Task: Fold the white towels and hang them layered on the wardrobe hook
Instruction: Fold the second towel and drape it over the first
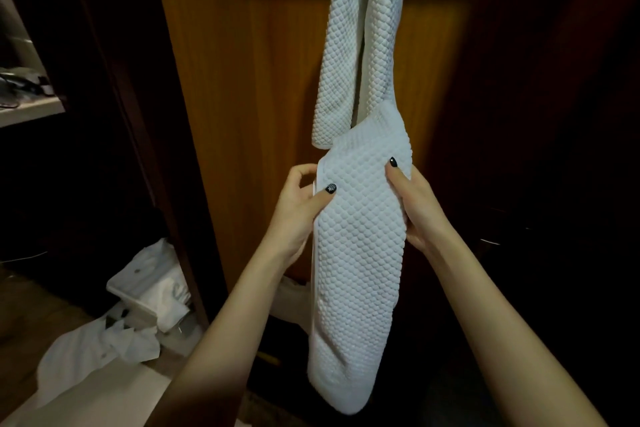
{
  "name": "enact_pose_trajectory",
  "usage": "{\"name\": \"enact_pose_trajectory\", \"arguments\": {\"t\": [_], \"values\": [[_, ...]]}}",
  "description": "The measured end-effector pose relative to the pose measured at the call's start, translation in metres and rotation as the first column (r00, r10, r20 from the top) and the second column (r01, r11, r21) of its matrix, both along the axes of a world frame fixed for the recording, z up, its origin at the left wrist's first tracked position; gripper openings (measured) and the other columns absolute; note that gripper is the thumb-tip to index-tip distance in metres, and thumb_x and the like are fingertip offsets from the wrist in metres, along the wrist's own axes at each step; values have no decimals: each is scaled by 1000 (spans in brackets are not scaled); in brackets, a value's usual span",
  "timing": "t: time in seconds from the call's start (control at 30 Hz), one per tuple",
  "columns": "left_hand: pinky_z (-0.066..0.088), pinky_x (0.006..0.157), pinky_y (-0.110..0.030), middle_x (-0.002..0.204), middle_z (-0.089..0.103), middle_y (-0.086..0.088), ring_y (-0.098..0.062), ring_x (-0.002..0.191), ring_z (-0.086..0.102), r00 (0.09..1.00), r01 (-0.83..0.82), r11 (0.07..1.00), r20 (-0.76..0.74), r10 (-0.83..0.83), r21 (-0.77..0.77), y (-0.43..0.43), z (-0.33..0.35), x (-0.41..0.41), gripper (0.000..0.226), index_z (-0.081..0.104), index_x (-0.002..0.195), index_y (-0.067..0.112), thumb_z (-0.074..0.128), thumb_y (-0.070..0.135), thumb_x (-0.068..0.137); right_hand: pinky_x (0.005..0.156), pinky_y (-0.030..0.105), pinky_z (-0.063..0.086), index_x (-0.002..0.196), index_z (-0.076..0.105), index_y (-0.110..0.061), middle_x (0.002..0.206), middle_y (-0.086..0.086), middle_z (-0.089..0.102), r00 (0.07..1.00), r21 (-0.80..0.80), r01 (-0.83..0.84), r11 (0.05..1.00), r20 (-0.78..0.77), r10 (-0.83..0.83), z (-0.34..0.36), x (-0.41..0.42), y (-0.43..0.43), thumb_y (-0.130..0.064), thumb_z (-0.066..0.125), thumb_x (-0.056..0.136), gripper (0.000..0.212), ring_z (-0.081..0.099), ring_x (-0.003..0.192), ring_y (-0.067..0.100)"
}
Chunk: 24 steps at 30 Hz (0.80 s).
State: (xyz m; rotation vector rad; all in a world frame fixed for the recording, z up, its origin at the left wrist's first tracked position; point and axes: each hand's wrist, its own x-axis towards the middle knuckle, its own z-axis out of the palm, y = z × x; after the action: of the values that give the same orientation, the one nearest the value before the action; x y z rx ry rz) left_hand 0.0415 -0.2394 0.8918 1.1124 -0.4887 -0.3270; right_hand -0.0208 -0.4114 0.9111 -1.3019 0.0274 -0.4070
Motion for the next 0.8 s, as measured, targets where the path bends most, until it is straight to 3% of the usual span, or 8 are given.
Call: {"name": "enact_pose_trajectory", "arguments": {"t": [0.13, 0.23, 0.3, 0.37, 0.43, 0.5, 0.73, 0.8], "values": [[50, 64, -12, 90, 75, 5, -4, 83, 71, 941, -336, 922, 119, 318, 192, -1, -8, 3, 30, 57, 104, 24, 78, 23, 82, 79, 27, 57, 120, 58, -24, 114, -5, 73, 999, 21, 43, 999, 30, -43, -4, 3, 0, -26, 51, 102, 20, 68, 108, 16], [44, 71, -7, 87, 72, 5, -1, 82, 65, 906, -384, 889, 287, 311, 250, -2, -19, 6, 8, 68, 89, 19, 75, 22, 84, 79, 29, 58, 128, 55, -16, 115, -1, 72, 997, 59, 68, 996, 35, -71, -6, 4, -1, -25, 51, 102, 28, 68, 109, 18], [40, 78, -7, 101, 70, 2, -6, 95, 62, 896, -371, 887, 356, 265, 273, -3, -22, 8, 8, 67, 84, 15, 69, 21, 90, 79, 29, 58, 131, 53, -15, 115, 0, 72, 997, 71, 73, 995, 33, -75, -4, 6, -2, -25, 51, 102, 31, 68, 109, 19], [43, 78, -20, 103, 69, 0, -10, 95, 62, 952, -224, 943, 263, 158, 246, -2, -21, 11, 14, 60, 83, 13, 62, 20, 95, 78, 28, 58, 128, 55, -17, 114, -1, 73, 997, 74, 64, 995, 35, -67, 0, 7, -3, -26, 51, 102, 28, 69, 108, 18], [45, 71, -24, 86, 68, 1, -8, 82, 62, 990, -43, 980, 139, 16, 195, -1, -16, 12, 15, 55, 83, 17, 58, 20, 97, 76, 26, 58, 121, 58, -21, 110, -4, 74, 998, 74, 55, 996, 28, -57, 6, 9, -5, -28, 51, 102, 21, 69, 105, 15], [50, 74, -28, 83, 70, -2, -12, 82, 65, 994, 62, 992, 82, -72, 111, -1, -10, 14, 14, 56, 83, 17, 58, 16, 96, 75, 25, 58, 118, 59, -21, 108, -3, 75, 999, 62, 52, 997, -17, -51, 14, 13, -10, -31, 52, 101, 21, 70, 103, 15], [58, 61, -30, 76, 71, -4, -16, 71, 68, 998, -56, 982, -19, 54, -178, -23, 15, 18, 21, 50, 76, 9, 59, 3, 94, 85, 34, 56, 135, 56, -20, 125, 4, 68, 977, 89, 51, 995, -209, -32, 20, 14, -25, -66, 44, 91, 65, 66, 113, 18], [58, 64, -31, 79, 70, -5, -18, 75, 67, 998, -63, 976, -30, 58, -207, -25, 16, 22, 22, 50, 75, 10, 59, 2, 93, 81, 30, 56, 124, 63, -21, 122, 2, 70, 978, 35, 26, 999, -210, -19, -5, 3, -15, -64, 58, 81, 61, 67, 110, 15]]}}
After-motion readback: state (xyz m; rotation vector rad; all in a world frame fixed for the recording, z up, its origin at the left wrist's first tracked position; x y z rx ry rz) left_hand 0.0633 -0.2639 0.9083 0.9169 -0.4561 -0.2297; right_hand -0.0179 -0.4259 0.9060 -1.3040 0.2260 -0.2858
